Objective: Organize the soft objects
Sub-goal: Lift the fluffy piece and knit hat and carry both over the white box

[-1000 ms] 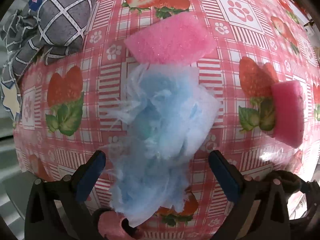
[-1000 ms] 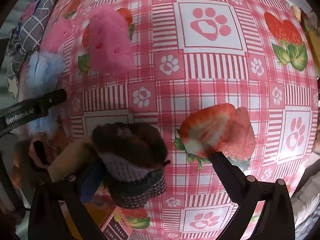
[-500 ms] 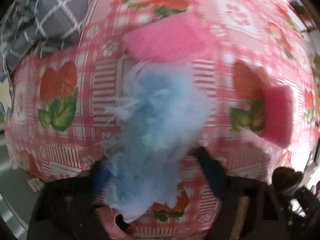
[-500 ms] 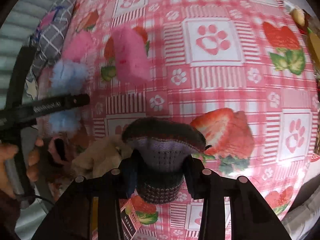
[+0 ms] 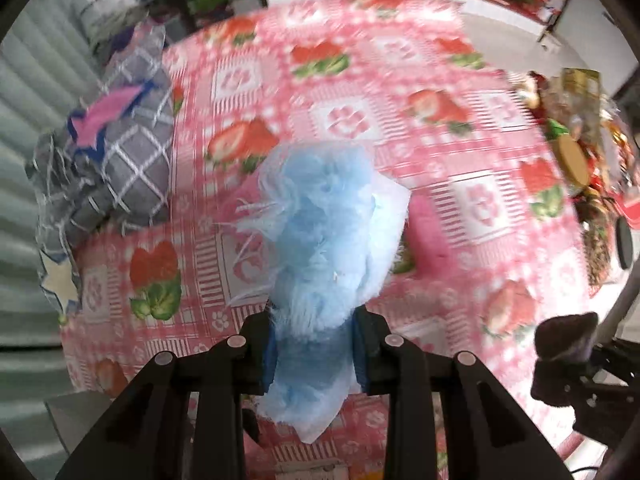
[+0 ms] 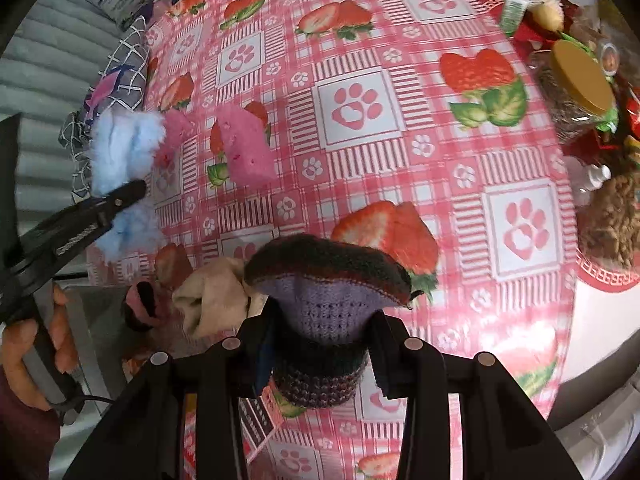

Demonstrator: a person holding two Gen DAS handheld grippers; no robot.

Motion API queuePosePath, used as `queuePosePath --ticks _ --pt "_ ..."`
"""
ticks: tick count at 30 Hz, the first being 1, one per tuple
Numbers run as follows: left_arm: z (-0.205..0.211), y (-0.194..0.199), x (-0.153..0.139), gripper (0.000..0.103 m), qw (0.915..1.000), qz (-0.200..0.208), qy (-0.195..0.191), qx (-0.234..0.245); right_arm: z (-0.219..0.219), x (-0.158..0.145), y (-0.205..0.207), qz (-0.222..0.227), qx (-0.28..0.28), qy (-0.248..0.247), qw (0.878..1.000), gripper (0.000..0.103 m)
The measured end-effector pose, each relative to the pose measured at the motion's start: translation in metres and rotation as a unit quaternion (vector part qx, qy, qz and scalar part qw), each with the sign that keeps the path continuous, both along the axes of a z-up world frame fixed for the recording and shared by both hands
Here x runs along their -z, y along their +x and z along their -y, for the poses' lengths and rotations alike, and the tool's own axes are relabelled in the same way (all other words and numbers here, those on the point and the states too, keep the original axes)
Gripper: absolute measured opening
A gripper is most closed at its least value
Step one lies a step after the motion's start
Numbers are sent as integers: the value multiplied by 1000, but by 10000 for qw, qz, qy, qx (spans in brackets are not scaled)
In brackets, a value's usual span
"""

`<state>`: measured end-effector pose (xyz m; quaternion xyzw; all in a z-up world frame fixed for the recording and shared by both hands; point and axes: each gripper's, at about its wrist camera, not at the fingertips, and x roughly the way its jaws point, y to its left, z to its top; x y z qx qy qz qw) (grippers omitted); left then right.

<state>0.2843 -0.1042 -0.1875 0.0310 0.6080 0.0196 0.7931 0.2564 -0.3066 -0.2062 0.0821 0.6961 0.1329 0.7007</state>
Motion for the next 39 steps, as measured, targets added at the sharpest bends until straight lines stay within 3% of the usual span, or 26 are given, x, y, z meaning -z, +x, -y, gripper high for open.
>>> queuePosePath --ticks 7,16,26,39 --pt "16 -39 -38 33 9986 231 -313 363 26 -15 -27 -44 267 -30 9996 41" --pt "77 -89 -70 33 9904 391 -599 1179 42 -35 -71 -20 461 -117 9989 41" --pt "140 -168 -92 33 9684 386 -681 2366 67 -52 -130 108 588 -492 9970 41" --pt "141 -259 -85 33 9453 -69 -686 3188 69 -49 -201 -60 610 -597 9963 41"
